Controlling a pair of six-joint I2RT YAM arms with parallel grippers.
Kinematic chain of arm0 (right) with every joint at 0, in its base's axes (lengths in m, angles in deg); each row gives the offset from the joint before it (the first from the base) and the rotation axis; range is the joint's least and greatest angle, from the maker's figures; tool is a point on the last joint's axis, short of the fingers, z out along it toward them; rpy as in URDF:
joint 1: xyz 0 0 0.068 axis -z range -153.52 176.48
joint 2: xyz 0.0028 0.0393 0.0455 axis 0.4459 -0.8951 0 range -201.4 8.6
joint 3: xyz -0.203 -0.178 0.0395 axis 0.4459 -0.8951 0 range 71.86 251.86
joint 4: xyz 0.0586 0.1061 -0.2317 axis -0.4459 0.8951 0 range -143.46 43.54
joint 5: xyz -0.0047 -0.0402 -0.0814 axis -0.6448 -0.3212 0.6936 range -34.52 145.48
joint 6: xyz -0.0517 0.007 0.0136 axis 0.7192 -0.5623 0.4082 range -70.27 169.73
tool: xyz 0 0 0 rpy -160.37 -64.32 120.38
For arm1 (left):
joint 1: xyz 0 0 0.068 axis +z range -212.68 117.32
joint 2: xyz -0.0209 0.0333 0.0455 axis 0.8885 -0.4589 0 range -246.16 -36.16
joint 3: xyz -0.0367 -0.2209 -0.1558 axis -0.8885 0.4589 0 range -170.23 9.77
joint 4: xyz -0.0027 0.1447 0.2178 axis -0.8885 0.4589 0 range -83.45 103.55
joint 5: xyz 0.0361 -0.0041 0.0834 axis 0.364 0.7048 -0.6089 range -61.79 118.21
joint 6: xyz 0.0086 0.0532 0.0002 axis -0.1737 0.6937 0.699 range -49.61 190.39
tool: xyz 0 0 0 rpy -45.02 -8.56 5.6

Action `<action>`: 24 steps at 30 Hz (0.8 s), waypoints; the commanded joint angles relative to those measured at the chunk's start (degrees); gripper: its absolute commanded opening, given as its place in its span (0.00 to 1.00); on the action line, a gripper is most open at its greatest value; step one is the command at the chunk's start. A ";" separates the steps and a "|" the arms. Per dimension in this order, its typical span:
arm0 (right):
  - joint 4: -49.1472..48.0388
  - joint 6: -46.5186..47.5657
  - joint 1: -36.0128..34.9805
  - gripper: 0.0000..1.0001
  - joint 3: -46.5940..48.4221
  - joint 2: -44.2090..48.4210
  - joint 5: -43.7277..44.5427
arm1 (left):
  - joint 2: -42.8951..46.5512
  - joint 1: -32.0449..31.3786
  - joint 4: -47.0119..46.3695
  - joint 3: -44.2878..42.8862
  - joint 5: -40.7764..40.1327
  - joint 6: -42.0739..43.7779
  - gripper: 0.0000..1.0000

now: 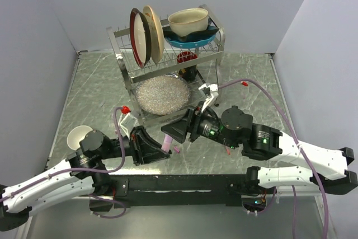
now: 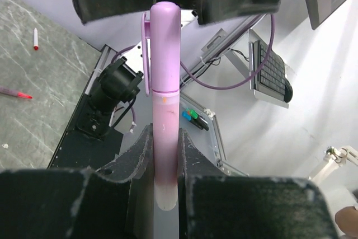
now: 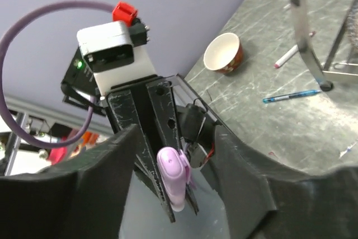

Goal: Insert the pens into the pen caps

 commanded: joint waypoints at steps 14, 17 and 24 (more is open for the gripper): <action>-14.31 -3.30 -1.23 0.00 -16.36 4.24 -17.12 | 0.48 0.11 -7.13 -0.83 -9.87 2.48 0.01; -14.12 -3.73 -2.46 0.00 -17.41 3.63 -18.08 | -0.14 0.11 -7.99 -0.48 -12.15 1.86 0.01; -15.44 -6.45 -9.14 0.00 -21.81 1.00 -18.00 | -1.90 0.20 -4.24 -5.74 -15.85 5.54 0.01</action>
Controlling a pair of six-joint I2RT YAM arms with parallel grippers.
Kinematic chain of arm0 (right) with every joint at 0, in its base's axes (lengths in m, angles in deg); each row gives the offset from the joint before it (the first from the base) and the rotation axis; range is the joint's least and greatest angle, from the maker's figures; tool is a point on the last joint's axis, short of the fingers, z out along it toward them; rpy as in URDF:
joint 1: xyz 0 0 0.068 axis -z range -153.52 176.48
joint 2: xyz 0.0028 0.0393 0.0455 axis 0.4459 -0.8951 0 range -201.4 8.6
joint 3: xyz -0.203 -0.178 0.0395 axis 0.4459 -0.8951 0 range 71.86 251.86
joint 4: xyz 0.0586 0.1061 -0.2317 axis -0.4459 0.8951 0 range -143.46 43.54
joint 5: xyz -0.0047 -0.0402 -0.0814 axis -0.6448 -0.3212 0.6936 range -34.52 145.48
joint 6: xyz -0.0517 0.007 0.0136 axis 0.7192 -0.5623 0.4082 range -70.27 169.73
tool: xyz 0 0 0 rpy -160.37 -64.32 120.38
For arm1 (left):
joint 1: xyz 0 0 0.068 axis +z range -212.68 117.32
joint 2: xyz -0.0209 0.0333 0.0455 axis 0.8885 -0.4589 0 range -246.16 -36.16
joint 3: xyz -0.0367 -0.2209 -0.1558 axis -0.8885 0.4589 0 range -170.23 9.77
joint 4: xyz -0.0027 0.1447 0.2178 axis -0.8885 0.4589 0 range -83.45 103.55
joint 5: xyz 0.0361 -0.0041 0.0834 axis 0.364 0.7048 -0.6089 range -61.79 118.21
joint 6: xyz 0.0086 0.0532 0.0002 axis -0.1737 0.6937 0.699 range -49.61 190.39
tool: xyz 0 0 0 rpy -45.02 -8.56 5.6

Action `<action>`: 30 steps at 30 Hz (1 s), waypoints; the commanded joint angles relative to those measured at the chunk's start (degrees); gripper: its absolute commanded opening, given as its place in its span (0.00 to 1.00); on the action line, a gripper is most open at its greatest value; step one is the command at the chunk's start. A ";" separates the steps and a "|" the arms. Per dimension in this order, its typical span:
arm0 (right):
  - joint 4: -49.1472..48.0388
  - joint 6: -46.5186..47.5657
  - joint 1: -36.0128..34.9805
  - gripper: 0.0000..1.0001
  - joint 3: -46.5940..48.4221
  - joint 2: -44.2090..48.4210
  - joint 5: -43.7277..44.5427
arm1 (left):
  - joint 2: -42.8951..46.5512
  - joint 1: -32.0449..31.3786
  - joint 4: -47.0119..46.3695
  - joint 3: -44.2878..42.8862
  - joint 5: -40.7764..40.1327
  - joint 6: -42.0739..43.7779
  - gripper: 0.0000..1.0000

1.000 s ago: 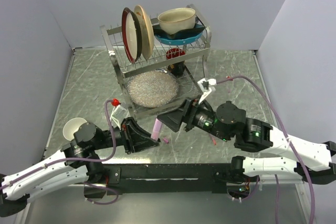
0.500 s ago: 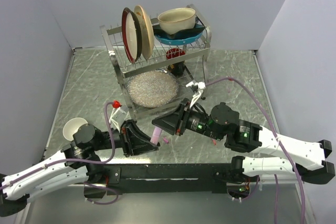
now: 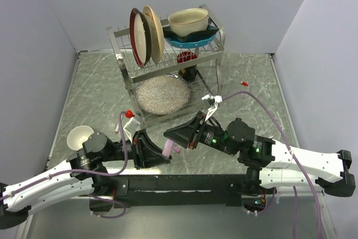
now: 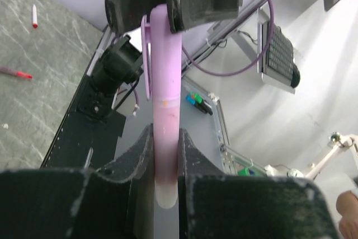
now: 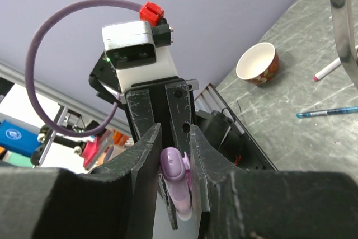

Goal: Insert the pens into the pen caps

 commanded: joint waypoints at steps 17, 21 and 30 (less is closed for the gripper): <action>20.07 -8.29 -10.53 0.48 11.07 -2.79 16.71 | -1.54 2.41 -2.49 -7.73 -9.59 3.61 0.01; 19.56 -6.63 -10.18 0.66 13.54 0.20 23.59 | 1.73 2.41 -4.52 -5.43 -9.33 2.11 0.01; 16.58 -0.92 -6.94 0.71 17.14 -2.07 21.93 | 0.41 2.41 -3.72 -6.66 -3.53 2.29 0.01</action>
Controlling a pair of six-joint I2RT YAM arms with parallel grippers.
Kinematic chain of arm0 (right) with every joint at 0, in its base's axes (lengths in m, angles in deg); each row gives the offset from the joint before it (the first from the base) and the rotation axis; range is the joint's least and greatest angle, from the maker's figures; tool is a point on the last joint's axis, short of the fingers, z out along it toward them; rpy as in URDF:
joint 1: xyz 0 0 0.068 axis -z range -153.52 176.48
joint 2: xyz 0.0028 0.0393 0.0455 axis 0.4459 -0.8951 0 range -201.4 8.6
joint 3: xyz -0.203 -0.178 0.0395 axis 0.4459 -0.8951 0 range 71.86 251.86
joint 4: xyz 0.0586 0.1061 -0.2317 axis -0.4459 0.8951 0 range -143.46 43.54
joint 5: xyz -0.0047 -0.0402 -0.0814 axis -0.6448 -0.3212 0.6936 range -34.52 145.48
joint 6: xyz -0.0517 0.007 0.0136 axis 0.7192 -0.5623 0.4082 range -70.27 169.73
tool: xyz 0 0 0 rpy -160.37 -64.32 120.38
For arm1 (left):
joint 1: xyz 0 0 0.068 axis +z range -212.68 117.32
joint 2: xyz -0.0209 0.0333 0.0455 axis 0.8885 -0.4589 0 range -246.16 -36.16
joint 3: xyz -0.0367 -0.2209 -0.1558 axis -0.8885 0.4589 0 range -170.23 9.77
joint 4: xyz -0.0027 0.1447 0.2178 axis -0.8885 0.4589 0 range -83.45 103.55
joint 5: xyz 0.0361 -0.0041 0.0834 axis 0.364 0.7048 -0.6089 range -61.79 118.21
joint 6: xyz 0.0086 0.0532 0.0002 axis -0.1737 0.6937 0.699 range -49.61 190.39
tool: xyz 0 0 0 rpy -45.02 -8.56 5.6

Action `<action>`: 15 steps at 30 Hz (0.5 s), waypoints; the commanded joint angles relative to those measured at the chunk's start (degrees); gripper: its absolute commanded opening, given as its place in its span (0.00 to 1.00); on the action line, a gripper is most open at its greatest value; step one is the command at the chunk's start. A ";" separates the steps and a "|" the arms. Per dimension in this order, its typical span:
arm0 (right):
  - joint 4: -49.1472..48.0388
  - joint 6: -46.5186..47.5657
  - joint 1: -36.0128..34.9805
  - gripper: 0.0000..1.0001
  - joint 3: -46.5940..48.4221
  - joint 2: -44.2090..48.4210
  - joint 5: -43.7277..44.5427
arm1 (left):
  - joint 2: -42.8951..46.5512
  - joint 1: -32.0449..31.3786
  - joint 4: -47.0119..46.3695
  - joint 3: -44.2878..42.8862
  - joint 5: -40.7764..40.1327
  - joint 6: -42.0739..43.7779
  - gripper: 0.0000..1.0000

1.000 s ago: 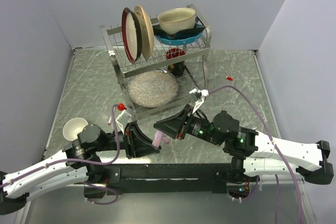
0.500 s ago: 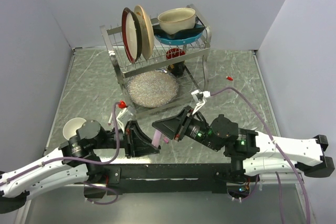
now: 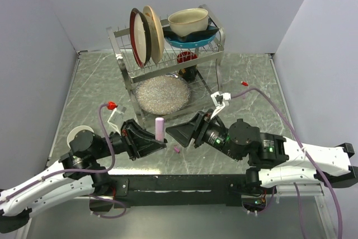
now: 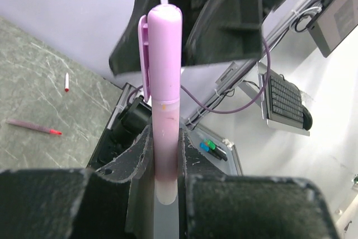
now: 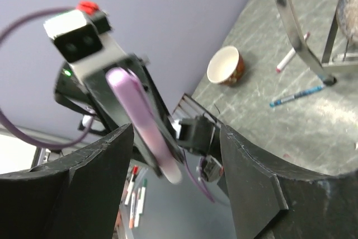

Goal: Insert the pens into the pen caps

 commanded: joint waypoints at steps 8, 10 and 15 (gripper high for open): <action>-1.94 4.41 2.41 0.70 7.52 -7.46 -4.90 | -0.68 0.18 -3.54 -1.02 3.03 -1.30 0.01; -3.16 4.23 2.41 0.66 6.74 -7.82 -6.30 | -0.33 0.18 -2.83 -1.37 2.59 -1.30 0.01; -6.68 3.97 2.67 0.07 3.04 -6.59 -7.71 | -0.33 0.09 0.41 -1.55 1.28 -1.83 0.07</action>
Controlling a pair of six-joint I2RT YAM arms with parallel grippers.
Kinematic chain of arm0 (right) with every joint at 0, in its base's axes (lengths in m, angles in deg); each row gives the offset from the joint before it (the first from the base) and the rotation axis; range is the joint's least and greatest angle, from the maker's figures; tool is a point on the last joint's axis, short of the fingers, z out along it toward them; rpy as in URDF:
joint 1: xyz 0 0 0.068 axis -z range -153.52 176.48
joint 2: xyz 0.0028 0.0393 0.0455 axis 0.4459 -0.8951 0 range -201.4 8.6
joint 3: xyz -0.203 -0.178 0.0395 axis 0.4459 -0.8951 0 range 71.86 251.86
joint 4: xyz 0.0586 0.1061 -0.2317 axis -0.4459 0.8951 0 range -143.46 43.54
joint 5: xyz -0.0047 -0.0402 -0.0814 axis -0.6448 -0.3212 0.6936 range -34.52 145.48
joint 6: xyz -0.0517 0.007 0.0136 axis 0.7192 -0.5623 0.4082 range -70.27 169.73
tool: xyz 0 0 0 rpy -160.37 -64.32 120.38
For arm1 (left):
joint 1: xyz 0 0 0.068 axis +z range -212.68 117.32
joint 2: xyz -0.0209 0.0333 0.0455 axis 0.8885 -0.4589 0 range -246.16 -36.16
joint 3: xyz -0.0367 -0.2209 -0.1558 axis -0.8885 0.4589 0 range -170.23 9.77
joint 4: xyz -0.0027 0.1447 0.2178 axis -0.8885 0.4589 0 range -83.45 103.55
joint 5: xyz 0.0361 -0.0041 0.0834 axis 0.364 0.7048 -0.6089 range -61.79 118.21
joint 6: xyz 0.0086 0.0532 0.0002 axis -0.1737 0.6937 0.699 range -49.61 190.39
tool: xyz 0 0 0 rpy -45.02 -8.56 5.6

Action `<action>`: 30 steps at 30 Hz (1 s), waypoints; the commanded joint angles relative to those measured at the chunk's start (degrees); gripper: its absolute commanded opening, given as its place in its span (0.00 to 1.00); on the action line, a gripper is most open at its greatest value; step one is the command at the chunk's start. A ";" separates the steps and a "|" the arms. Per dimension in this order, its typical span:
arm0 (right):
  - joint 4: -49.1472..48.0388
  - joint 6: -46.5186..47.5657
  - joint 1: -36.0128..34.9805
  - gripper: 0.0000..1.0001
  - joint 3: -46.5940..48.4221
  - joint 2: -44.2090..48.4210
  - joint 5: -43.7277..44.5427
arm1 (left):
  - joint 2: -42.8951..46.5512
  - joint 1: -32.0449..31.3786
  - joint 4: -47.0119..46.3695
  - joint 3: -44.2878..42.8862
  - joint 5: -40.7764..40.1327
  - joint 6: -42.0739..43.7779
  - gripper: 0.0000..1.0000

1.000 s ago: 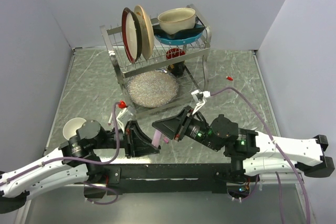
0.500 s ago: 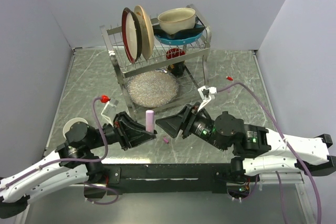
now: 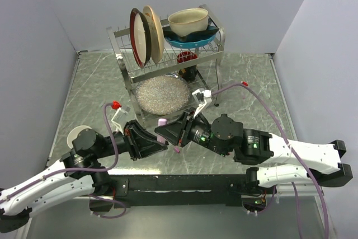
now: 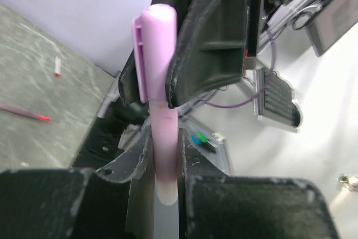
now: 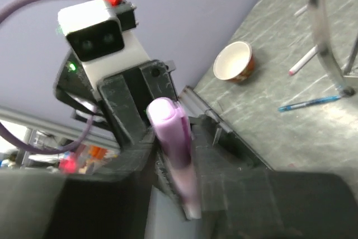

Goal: Insert the pens into the pen caps

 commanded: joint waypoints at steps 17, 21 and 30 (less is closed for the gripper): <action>20.15 -4.97 22.63 0.03 -19.18 5.82 -3.48 | 4.12 0.07 26.29 -4.19 -24.08 -0.21 0.99; 20.14 -5.76 23.86 0.02 -21.13 -0.59 -5.16 | 6.06 -0.02 31.57 -5.06 -36.28 0.84 0.99; 21.03 -7.87 25.44 0.02 -18.41 -17.21 -3.84 | 13.70 -0.02 36.94 -2.52 -44.75 2.25 0.99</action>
